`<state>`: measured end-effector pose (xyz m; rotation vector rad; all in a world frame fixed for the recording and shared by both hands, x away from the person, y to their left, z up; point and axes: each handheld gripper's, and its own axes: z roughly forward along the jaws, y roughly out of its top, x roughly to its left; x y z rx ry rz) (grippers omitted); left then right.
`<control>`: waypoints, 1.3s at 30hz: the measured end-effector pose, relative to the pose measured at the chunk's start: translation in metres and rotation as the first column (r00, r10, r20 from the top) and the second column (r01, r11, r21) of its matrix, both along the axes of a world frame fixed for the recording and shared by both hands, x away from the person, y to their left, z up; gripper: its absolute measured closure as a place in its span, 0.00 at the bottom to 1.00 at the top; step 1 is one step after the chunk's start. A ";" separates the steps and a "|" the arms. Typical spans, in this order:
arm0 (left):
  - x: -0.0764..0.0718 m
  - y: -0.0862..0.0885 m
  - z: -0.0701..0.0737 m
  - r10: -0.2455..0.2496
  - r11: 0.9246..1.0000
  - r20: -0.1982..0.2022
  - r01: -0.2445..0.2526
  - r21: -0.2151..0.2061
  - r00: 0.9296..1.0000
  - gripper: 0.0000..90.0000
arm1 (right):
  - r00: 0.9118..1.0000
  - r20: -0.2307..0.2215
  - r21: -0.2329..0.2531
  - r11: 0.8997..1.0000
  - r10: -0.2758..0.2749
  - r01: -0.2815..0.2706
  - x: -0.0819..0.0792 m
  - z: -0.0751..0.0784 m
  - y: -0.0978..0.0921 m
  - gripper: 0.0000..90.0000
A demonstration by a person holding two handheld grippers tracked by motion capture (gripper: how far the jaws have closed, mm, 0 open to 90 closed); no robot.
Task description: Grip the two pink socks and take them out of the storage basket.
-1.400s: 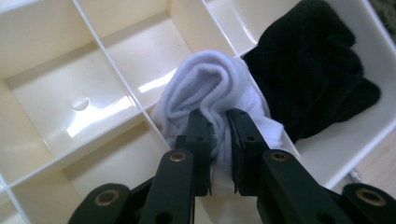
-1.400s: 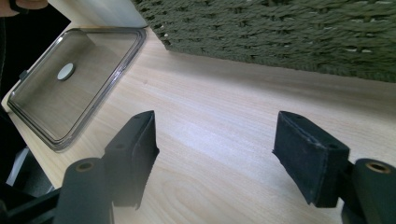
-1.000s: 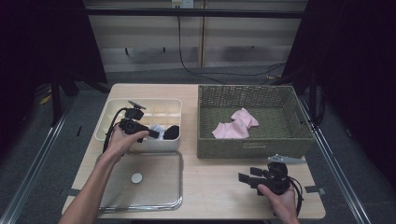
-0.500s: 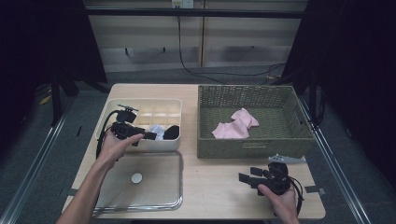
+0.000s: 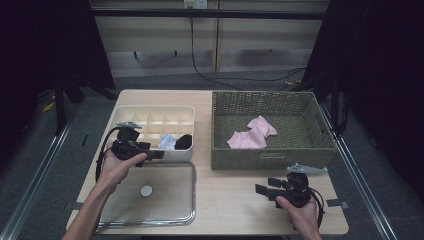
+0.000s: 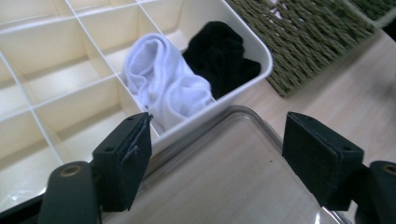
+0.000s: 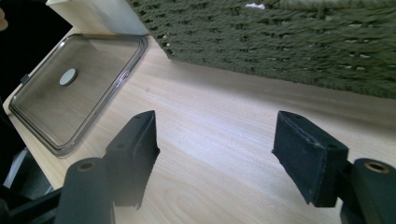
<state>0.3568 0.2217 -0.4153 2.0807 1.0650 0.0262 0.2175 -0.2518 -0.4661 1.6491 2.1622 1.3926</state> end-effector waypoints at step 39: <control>-0.066 0.001 -0.042 -0.050 0.999 -0.043 0.049 -0.012 0.998 0.30 | 0.995 0.101 0.013 1.000 0.004 -0.005 0.032 0.063 -0.007 0.40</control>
